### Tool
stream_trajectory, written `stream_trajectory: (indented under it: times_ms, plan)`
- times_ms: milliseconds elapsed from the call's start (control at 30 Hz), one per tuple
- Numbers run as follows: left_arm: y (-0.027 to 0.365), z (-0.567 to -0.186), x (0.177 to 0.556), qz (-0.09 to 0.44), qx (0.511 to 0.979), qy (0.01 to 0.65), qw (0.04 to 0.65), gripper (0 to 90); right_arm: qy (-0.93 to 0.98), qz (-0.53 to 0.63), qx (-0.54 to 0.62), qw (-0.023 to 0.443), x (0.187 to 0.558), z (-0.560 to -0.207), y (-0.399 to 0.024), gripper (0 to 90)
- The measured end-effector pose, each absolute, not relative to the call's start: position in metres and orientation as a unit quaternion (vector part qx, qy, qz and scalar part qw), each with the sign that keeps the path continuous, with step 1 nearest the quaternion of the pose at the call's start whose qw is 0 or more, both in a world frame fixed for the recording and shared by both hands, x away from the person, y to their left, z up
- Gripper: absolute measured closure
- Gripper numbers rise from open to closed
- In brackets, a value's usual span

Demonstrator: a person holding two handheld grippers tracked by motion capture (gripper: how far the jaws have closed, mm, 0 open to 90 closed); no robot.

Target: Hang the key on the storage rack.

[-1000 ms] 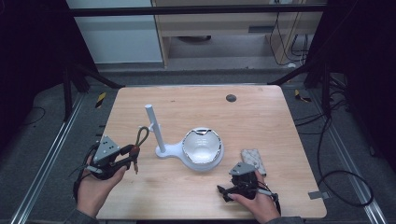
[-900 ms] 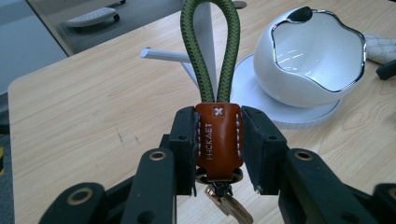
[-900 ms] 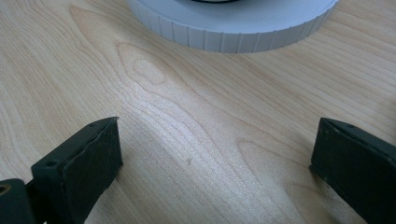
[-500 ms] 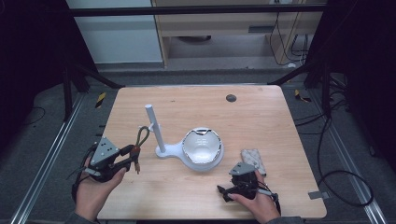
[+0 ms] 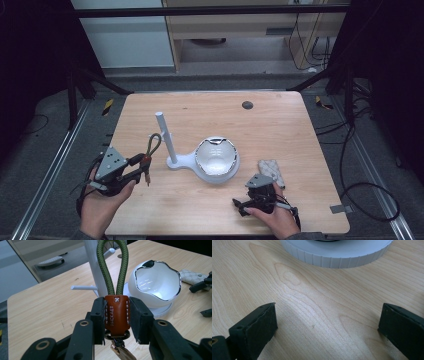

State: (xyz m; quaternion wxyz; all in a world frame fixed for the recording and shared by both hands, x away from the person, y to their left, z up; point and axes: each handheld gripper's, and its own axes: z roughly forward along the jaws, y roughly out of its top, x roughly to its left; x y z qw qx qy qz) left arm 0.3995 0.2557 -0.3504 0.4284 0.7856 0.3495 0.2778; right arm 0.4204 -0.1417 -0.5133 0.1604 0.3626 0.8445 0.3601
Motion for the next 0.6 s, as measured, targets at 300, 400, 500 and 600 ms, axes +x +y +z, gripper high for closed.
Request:
stream_trajectory:
  times_ms: [300,400,500,600]
  plan:
    - [0.251,-0.362,0.415,0.270,0.791,0.360,0.414,65.8,0.845,0.360,0.362,0.161,0.420,-0.513,-0.142,1.8]
    - [0.249,-0.366,0.419,0.268,0.789,0.366,0.414,65.8,0.844,0.360,0.363,0.160,0.420,-0.513,-0.142,1.8]
    - [0.248,-0.370,0.425,0.262,0.788,0.372,0.415,65.8,0.844,0.360,0.363,0.160,0.420,-0.513,-0.142,1.8]
    - [0.245,-0.374,0.430,0.259,0.789,0.375,0.412,65.8,0.845,0.360,0.363,0.161,0.420,-0.513,-0.142,1.8]
